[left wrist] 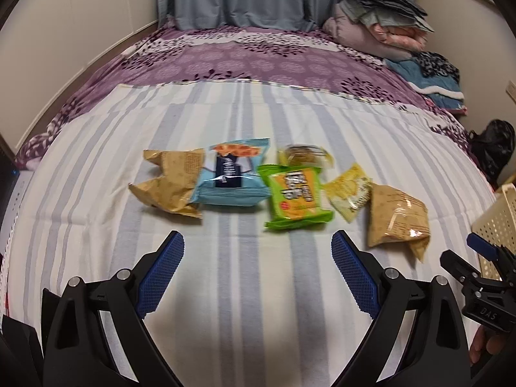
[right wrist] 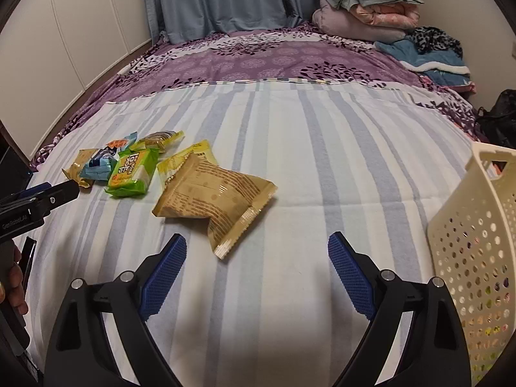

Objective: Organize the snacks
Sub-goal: 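Move both open tools back over the snack pile on the bed, then grasp the tan bread bag with the right tool while the left grasps another tan bag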

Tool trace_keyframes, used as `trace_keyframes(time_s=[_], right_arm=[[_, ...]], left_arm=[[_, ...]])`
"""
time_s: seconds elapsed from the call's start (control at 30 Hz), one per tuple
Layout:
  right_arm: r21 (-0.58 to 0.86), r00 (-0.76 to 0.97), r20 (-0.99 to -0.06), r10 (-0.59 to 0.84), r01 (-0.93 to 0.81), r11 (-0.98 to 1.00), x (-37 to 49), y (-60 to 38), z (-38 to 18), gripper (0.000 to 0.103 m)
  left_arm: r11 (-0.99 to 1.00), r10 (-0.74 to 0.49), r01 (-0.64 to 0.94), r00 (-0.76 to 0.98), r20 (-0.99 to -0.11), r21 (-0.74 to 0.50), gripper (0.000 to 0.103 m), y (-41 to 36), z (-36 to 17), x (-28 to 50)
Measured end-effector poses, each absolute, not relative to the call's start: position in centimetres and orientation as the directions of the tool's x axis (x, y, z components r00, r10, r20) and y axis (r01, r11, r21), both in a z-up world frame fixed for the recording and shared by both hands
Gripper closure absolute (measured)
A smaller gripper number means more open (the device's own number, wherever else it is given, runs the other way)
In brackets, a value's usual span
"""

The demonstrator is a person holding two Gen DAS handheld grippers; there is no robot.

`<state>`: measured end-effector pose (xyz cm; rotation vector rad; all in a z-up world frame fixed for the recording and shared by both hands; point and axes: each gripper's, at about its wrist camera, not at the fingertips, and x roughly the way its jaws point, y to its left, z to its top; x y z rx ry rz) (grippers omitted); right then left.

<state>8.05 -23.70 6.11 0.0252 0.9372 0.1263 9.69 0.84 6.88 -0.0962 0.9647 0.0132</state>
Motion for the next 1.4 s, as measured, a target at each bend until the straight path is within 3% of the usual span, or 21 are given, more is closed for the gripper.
trace_keyframes(time_s=[0.43, 0.77, 1.4], right_arm=[[0.087, 0.635, -0.748, 0.194, -0.196, 0.977, 12.5, -21.0, 6.2, 0.014], [0.092, 0.603, -0.761, 0.239, -0.264, 0.960, 14.9, -19.7, 4.1, 0.014], [0.125, 0.519, -0.804, 0.289, -0.328, 0.936, 13.1, -18.0, 2.7, 0.013]], left_arm=[[0.975, -0.015, -0.181, 0.537, -0.844, -0.132, 0.009, 6.7, 4.7, 12.4], [0.949, 0.087, -0.303, 0.523, -0.848, -0.089, 0.009, 11.8, 3.7, 15.4], [0.967, 0.134, -0.253, 0.476, -0.869, 0.010, 0.005, 12.6, 0.7, 18.5]])
